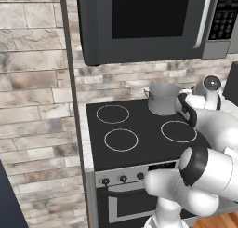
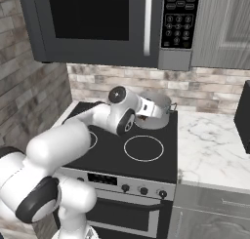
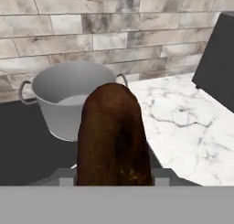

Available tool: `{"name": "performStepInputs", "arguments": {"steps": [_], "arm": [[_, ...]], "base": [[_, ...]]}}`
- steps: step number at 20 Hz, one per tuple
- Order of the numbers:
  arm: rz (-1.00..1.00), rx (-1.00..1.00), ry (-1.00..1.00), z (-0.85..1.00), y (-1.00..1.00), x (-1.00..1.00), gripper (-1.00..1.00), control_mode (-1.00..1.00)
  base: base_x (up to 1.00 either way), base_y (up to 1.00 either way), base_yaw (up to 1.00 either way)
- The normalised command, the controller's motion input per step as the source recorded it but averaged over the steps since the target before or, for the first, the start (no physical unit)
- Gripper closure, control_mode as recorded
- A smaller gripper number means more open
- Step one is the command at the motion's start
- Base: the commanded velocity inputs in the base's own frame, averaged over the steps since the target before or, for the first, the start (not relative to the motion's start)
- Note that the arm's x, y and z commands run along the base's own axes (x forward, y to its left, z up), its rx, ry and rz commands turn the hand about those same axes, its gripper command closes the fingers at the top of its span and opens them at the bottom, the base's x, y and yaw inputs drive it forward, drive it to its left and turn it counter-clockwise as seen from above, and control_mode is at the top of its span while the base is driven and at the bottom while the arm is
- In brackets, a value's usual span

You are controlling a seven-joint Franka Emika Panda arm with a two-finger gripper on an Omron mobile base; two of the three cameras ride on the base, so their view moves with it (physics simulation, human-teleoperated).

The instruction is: Turn on the burner for the pot on the stove. Wait thirty seconds for the pot to heat up. Then add the sweet potato to the pot.

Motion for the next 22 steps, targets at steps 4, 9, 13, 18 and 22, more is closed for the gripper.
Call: {"name": "performStepInputs", "arguments": {"steps": [4, 9, 13, 18, 22], "arm": [[0.06, 0.18, -0.11, 0.46, -0.26, -0.01, 1.00, -1.00], [0.01, 0.02, -0.05, 0.19, -0.04, -0.02, 1.00, -1.00], [0.00, 0.00, 0.00, 0.00, 0.00, 0.00, 1.00, -1.00], [0.00, 0.00, -0.01, 0.00, 0.10, 0.00, 1.00, -1.00], [0.00, 0.00, -0.01, 0.00, 0.13, 0.06, 1.00, -1.00]], "base": [[0.00, 0.00, 0.00], [0.00, 0.00, 0.00], [0.00, 0.00, 0.00], [0.00, 0.00, 0.00], [0.00, 0.00, 0.00]]}}
